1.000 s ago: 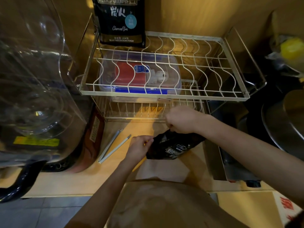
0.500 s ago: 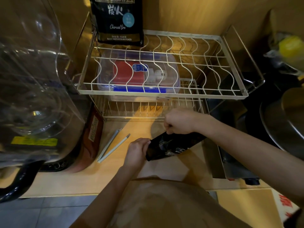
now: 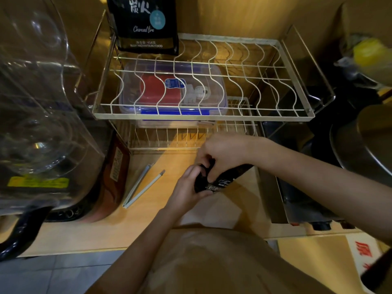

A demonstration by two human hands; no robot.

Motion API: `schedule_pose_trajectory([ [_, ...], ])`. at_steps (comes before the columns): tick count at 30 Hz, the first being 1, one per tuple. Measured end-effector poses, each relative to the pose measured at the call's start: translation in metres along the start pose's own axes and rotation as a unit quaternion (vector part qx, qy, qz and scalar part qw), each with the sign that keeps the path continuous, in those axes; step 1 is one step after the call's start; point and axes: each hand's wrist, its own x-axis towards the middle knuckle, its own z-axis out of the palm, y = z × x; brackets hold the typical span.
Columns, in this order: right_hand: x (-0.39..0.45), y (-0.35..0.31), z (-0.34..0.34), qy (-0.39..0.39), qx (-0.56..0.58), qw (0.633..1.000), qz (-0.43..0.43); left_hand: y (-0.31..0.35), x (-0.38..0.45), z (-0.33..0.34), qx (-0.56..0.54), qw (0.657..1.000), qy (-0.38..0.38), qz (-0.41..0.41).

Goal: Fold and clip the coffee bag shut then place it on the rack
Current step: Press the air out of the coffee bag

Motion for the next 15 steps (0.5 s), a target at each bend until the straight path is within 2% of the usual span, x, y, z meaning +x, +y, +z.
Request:
schedule_pose_trajectory([
  [2,-0.009,0.003,0.000,-0.022,-0.073,0.997,-0.006,-0.001,0.001,-0.005,-0.005,1.000,0.006,0.000],
  [4,-0.014,0.009,0.001,-0.003,-0.097,0.995,-0.018,0.001,0.002,-0.009,-0.013,1.000,0.011,-0.005],
  [8,-0.020,0.017,-0.002,0.023,-0.058,0.996,-0.056,0.003,0.006,-0.014,-0.059,0.997,0.025,-0.048],
  [15,-0.022,0.017,-0.006,0.047,-0.015,0.995,-0.088,-0.005,0.001,-0.021,-0.116,0.991,-0.001,-0.074],
])
